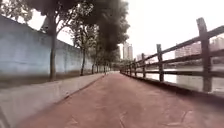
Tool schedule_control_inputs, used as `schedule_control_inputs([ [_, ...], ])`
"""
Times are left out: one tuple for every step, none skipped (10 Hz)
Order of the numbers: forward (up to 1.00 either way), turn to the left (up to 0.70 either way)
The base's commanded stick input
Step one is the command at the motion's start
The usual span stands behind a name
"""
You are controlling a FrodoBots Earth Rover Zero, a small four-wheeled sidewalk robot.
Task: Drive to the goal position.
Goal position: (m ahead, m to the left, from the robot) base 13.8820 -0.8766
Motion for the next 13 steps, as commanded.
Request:
schedule_control_inputs([
  [0.99,0.0],
  [0.99,0.0],
  [0.99,0.0],
  [0.99,0.0],
  [0.99,0.0],
  [0.99,0.0],
  [0.99,0.0],
  [0.99,0.0],
  [0.99,0.0],
  [0.99,0.0],
  [0.99,0.0],
  [0.99,0.0],
  [0.99,0.0],
])
